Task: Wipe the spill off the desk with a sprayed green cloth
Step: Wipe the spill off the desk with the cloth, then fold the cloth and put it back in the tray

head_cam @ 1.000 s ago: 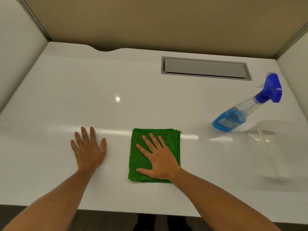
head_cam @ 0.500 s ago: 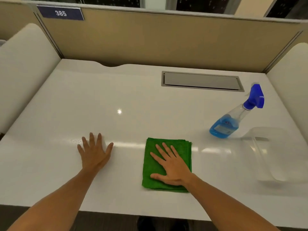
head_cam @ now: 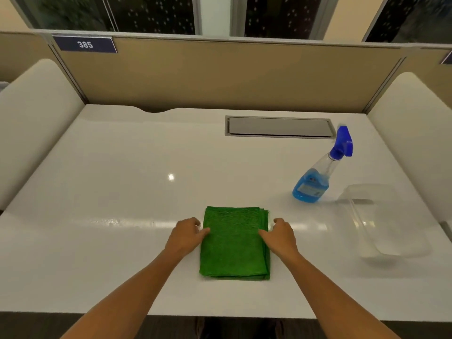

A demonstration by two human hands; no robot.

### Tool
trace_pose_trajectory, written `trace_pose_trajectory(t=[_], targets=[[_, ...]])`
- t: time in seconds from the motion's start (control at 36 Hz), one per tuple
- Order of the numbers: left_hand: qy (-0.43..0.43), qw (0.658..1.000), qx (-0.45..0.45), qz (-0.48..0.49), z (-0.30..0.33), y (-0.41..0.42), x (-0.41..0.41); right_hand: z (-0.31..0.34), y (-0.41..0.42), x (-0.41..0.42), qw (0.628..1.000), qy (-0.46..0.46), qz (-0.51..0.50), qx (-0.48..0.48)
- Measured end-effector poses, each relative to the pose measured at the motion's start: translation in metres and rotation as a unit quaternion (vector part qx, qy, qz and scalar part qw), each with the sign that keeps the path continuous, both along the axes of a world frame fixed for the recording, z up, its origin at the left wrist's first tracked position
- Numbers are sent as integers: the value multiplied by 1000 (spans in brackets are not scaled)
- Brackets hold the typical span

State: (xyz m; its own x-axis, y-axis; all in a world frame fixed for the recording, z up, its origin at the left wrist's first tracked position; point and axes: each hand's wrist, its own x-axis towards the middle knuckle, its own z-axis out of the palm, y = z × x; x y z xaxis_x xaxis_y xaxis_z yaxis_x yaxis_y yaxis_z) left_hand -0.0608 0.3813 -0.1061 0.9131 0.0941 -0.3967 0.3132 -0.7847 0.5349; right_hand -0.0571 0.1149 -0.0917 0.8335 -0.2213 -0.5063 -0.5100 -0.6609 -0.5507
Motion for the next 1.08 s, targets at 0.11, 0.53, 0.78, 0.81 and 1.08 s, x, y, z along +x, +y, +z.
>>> trace_pose_trajectory(t=[0.11,0.53,0.78,0.81,1.08], targets=[[43,996,-62,39,1,-24,-5,4,0,-2,996,72,-29,46],[109,932,-293,183,25,-40,-10,4,3,3,977,121,-72,162],[51,900,-409,138,66,-38,7,34,-17,20,874,146,-188,424],[47,895,-420,142,71,-38,10,37,-20,21,863,154,-194,441],[43,899,-402,169,84,-42,23,55,-23,35,873,68,-234,423]])
